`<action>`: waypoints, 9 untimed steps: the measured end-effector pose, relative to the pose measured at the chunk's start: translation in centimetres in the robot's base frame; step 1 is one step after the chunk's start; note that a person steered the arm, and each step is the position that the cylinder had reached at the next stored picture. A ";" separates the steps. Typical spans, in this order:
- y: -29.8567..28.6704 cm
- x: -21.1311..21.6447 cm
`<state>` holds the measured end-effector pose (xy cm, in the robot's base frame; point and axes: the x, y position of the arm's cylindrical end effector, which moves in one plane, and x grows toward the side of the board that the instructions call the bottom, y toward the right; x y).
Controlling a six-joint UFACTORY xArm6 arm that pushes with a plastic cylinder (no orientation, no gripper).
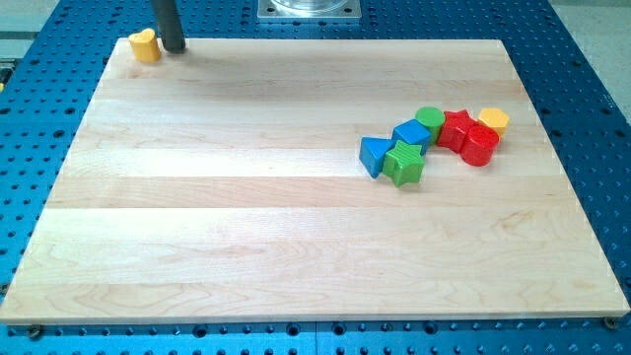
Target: Move your arm at bottom center
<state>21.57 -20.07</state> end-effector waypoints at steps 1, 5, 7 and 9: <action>6.5 5.7; 9.0 9.3; 9.0 9.1; 9.0 8.1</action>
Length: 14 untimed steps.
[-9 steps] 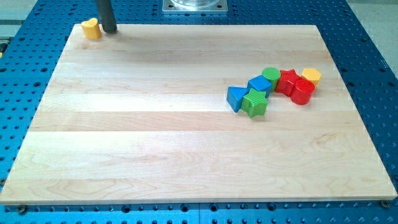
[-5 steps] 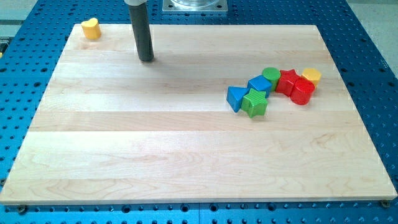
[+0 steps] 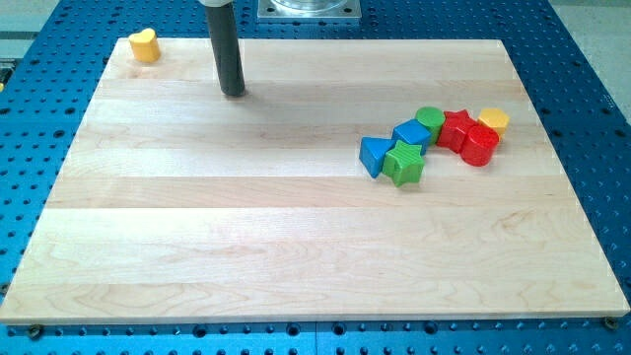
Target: Move your arm at bottom center
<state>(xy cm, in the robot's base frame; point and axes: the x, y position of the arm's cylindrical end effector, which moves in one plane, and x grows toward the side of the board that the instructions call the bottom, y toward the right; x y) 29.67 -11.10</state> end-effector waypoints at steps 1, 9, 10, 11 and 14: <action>0.0 -0.4; -0.6 -0.8; -0.6 -2.0; -0.6 -1.9; 6.1 10.9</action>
<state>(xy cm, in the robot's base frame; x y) 40.54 -5.05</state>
